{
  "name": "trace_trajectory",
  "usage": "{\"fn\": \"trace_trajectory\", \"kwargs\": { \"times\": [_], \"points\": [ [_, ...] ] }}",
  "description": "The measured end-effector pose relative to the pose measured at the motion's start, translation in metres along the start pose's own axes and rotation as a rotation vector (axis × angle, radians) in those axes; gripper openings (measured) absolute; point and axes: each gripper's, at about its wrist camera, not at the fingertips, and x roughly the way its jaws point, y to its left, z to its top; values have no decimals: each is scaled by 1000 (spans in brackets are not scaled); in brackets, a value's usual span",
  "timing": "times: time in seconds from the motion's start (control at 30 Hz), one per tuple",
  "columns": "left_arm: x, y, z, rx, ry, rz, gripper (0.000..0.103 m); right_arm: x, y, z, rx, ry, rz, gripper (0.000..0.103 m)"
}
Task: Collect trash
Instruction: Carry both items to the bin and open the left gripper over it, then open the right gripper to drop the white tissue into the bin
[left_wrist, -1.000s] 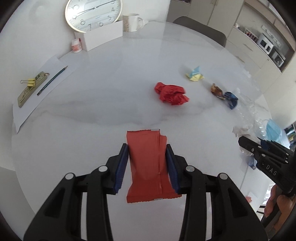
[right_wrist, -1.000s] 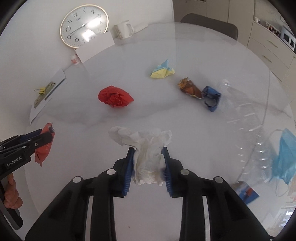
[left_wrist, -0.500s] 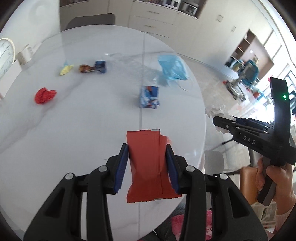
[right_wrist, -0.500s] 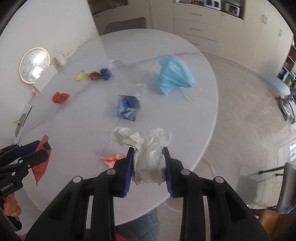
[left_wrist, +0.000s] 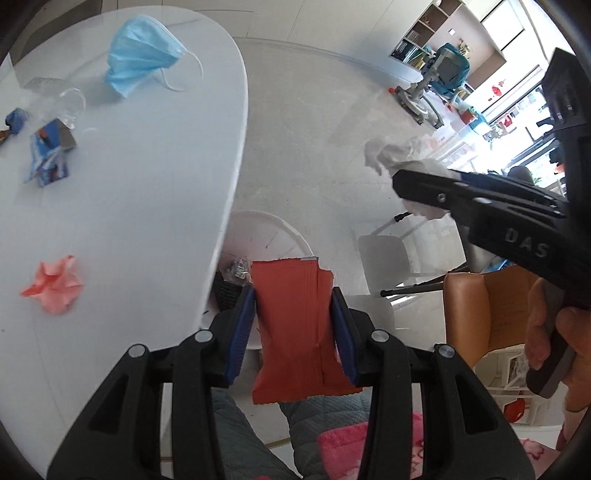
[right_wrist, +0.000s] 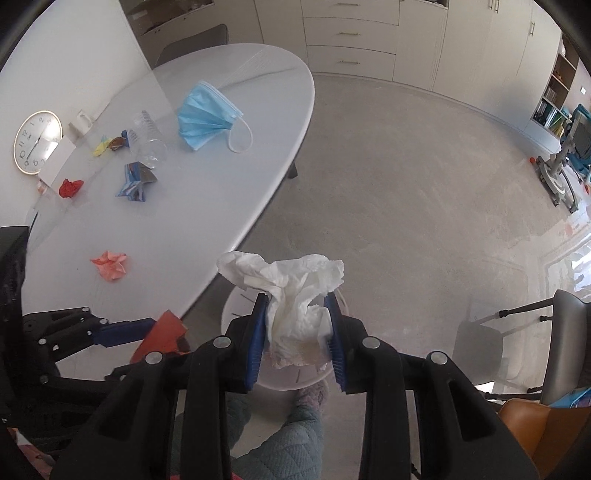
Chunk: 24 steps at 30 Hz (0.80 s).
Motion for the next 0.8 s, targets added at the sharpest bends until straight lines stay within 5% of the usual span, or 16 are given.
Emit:
{"fn": "trace_trajectory", "kwargs": {
  "times": [0.23,0.37,0.43,0.57,0.8],
  "points": [
    [70,-11,8,-96,72,32,42,19,-40,-4,-67,60,45,32],
    [81,-11,14,-111,77,43,54,26,-50,-4,-98,77,68,32],
    [79,-15,17,-118,70,64,65,29,-53,-4,-108,83,85,32],
    [66,-20,21,-140,50,81,70,36,-54,-4,-136,98,121,32],
    [-14,-6,0,-270,-45,162,84,73,-35,-10,-231,143,201,33]
  ]
}}
